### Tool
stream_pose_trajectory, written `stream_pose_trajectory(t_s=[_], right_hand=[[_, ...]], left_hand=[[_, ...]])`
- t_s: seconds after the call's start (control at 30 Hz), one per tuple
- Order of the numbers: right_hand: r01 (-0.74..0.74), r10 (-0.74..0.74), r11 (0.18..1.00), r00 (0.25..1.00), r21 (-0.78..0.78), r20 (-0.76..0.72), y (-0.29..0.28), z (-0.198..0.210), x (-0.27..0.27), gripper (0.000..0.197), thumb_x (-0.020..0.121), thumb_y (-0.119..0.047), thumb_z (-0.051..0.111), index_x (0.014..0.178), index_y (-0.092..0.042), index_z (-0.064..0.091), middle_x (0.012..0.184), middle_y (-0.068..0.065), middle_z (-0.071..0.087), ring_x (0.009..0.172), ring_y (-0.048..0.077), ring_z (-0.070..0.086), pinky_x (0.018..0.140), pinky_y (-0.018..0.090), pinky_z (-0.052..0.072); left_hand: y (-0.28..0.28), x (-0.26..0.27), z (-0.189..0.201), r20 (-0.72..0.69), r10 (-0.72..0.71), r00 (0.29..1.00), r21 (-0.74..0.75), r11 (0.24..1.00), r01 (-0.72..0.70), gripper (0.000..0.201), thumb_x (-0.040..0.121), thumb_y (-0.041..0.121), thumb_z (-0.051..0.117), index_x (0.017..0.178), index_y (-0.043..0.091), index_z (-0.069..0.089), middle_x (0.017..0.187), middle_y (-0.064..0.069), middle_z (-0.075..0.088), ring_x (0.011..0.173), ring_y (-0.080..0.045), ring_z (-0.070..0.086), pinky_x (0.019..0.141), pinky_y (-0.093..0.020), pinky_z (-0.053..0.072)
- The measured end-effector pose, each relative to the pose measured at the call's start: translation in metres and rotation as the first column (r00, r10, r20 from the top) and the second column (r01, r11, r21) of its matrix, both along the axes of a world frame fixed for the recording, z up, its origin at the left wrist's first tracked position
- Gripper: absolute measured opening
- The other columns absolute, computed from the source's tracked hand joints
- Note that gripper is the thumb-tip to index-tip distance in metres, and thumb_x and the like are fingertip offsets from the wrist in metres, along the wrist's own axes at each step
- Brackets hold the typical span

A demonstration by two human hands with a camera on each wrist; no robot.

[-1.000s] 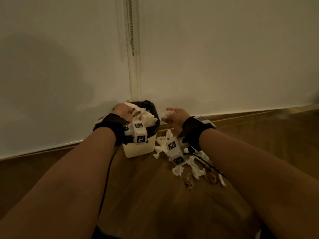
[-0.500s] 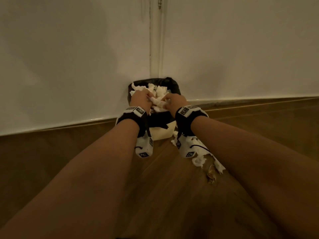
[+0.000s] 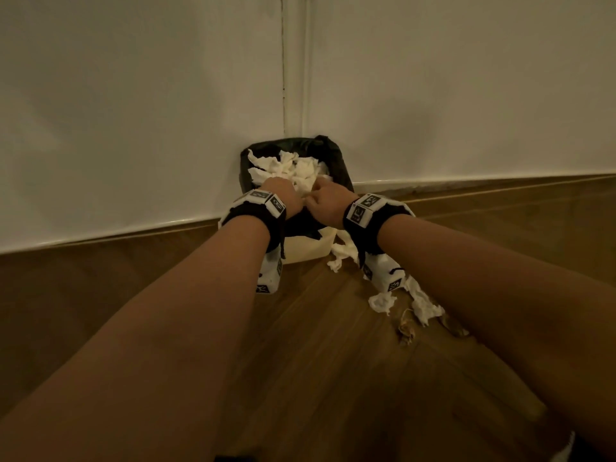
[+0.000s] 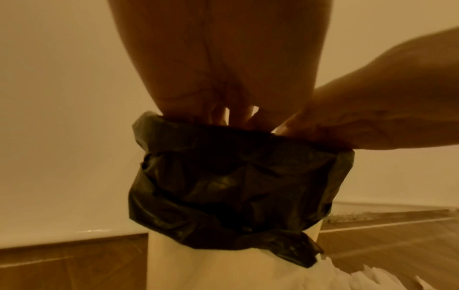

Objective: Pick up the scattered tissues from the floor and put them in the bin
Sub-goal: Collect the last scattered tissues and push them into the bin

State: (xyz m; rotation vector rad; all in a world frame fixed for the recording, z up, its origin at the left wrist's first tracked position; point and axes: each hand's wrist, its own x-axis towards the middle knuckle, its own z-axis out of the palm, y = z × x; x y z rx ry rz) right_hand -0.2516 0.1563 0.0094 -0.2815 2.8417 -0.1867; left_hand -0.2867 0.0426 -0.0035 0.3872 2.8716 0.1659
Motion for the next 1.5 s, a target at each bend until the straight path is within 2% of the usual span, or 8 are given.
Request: stream_pose_trajectory(t_s=[0.13,0.27,0.33,0.5,0.6,0.73,1.13,1.5], right_hand=[[-0.063,0.058,0.99,0.997,0.13,0.043,-0.005,-0.004,0.003,0.049,0.087,-0.053,0.047,0.122,-0.02,0.053,0.116,0.006,0.055,0.104,0.026,0.055,0.088,0.036,0.043],[-0.065,0.034,0.948,0.994,0.311,0.103,-0.01,0.001,0.0,0.031,0.092,-0.031,0.055,0.117,-0.014,0.058,0.118,0.007,0.061,0.105,0.024,0.06,0.085,0.034,0.049],[-0.025,-0.015,0.94,0.994,0.341,0.112,-0.013,0.002,-0.003,0.03,0.096,-0.022,0.05,0.124,-0.011,0.054,0.127,0.003,0.056,0.108,0.008,0.06,0.089,0.022,0.046],[-0.042,0.016,0.977,0.992,0.211,0.125,-0.034,0.048,0.023,0.035,0.101,-0.005,0.031,0.136,-0.006,0.037,0.14,-0.005,0.04,0.05,-0.032,0.039,0.057,-0.014,0.024],[-0.022,0.001,0.971,0.996,0.237,0.09,-0.014,0.005,0.001,0.03,0.098,-0.022,0.045,0.126,-0.014,0.052,0.129,0.005,0.055,0.105,0.006,0.059,0.093,0.023,0.042],[-0.022,0.028,0.984,0.999,0.179,-0.033,-0.003,-0.002,0.016,0.025,0.093,-0.024,0.047,0.116,-0.019,0.056,0.116,0.005,0.061,0.115,0.027,0.053,0.108,0.044,0.027],[0.121,-0.1,0.989,0.97,0.082,-0.222,0.085,0.014,0.082,0.037,0.091,-0.017,0.043,0.128,-0.018,0.051,0.131,0.008,0.048,0.126,0.03,0.04,0.107,0.044,0.03],[0.596,-0.595,0.802,0.803,-0.04,0.039,0.196,-0.064,0.154,0.036,0.095,-0.024,0.045,0.129,-0.018,0.051,0.142,0.013,0.039,0.128,0.033,0.037,0.104,0.044,0.037]], left_hand=[[0.005,-0.001,-0.006,0.08,0.016,0.997,-0.003,1.0,-0.015,0.035,0.098,0.024,0.036,0.119,0.006,0.057,0.121,-0.017,0.059,0.107,-0.032,0.059,0.089,-0.036,0.048],[0.014,0.001,-0.011,0.093,0.029,0.995,-0.063,0.998,-0.023,0.038,0.096,0.029,0.046,0.126,0.006,0.051,0.128,-0.016,0.055,0.111,-0.032,0.057,0.096,-0.041,0.047],[0.015,0.001,-0.015,0.117,-0.066,0.991,-0.112,0.991,0.079,0.045,0.095,0.028,0.05,0.131,0.003,0.045,0.136,-0.015,0.049,0.118,-0.03,0.053,0.099,-0.04,0.044],[0.021,-0.007,-0.026,0.133,-0.147,0.98,-0.171,0.971,0.169,0.036,0.095,0.017,0.051,0.125,-0.004,0.049,0.136,-0.006,0.05,0.124,-0.014,0.049,0.105,-0.033,0.041],[0.009,0.003,-0.016,0.071,-0.093,0.993,-0.211,0.972,0.106,0.048,0.098,0.039,0.039,0.136,0.011,0.04,0.138,-0.008,0.047,0.127,-0.029,0.045,0.107,-0.051,0.029],[0.004,0.033,-0.008,-0.179,-0.057,0.982,-0.157,0.987,0.028,0.036,0.099,0.027,0.026,0.119,0.014,0.052,0.12,-0.007,0.059,0.111,-0.028,0.053,0.102,-0.051,0.028],[0.055,0.113,-0.015,-0.548,-0.118,0.828,0.059,0.982,0.179,0.038,0.088,0.025,0.046,0.126,0.027,0.049,0.13,-0.003,0.044,0.122,-0.026,0.037,0.099,-0.046,0.024],[0.147,0.15,-0.075,-0.027,-0.409,0.912,0.001,0.912,0.41,0.039,0.091,0.036,0.05,0.128,0.024,0.044,0.133,-0.005,0.041,0.121,-0.027,0.044,0.096,-0.044,0.04]])
